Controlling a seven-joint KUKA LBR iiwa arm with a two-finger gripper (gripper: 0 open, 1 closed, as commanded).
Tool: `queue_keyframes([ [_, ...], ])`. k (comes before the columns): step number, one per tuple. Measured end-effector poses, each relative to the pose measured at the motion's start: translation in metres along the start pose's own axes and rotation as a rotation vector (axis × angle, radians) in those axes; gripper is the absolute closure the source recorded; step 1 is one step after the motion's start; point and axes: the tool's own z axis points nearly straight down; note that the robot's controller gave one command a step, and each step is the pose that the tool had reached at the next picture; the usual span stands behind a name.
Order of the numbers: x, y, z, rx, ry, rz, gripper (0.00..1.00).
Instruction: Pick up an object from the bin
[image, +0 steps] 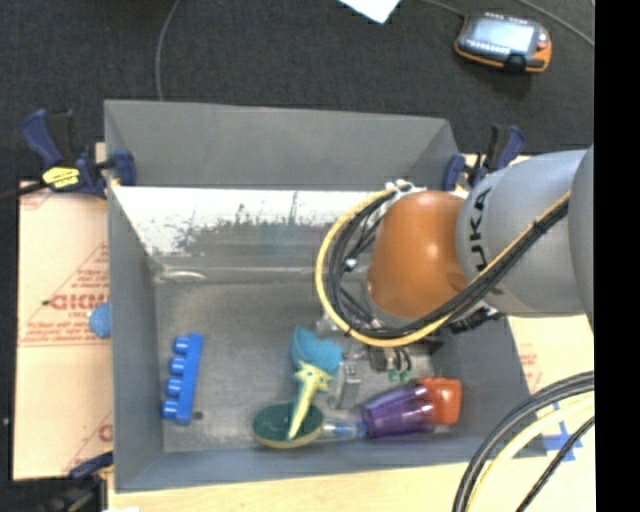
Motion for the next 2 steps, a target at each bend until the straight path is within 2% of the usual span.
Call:
queue_keyframes([
  [1, 0.009, 0.024, 0.066, 0.003, -0.001, -0.317, 0.0],
  [2, -0.016, 0.016, 0.05, 0.0, -0.015, 0.006, 1.0],
])
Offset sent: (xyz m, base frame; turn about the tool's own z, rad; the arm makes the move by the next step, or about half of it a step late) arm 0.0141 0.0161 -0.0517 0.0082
